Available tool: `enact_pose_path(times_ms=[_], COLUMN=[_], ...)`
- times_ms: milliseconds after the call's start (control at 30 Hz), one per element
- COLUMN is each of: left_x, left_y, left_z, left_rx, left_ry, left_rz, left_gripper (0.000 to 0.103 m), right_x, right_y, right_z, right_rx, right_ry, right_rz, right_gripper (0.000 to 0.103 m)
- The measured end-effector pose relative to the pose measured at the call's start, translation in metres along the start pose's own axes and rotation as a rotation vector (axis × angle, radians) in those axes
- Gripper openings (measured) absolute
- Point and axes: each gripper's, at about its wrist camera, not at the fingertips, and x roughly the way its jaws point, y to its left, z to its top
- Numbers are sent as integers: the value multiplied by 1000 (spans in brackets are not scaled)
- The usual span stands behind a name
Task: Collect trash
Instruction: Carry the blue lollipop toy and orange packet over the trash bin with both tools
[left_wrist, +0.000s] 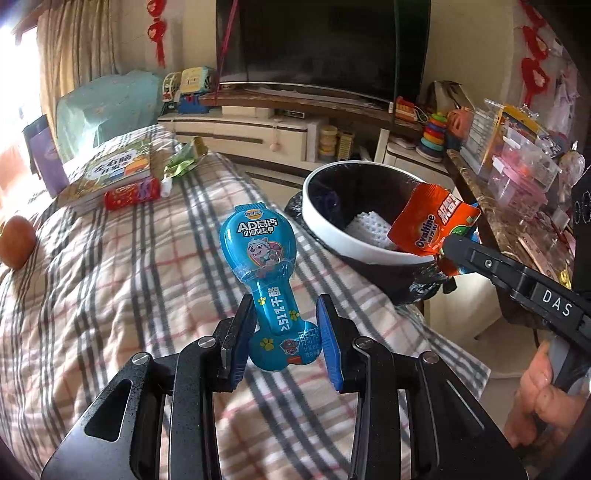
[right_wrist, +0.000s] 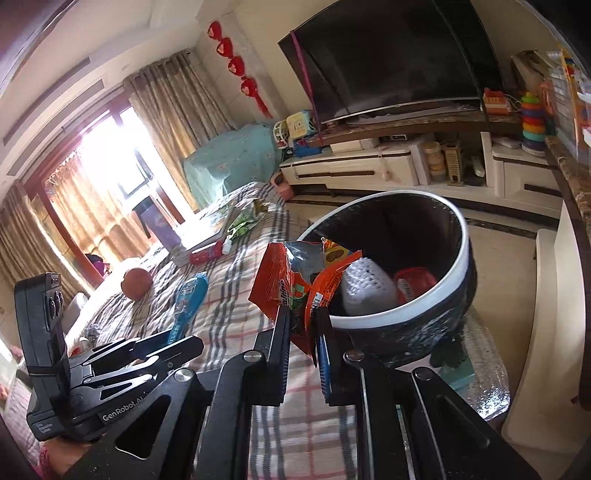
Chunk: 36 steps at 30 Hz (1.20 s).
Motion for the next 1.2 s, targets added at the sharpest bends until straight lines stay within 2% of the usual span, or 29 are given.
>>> enact_pose_path(times_ms=[700, 1200], left_x=[19, 35], left_y=[-35, -49], left_z=[30, 47], left_rx=[61, 75], left_ry=[1, 12], left_rz=[-64, -89], left_gripper=[32, 32], right_x=[-10, -1], right_y=[-36, -50], right_z=[19, 34], right_rx=[38, 25], right_ry=[-29, -23], right_rz=[-82, -110], right_gripper=[13, 13])
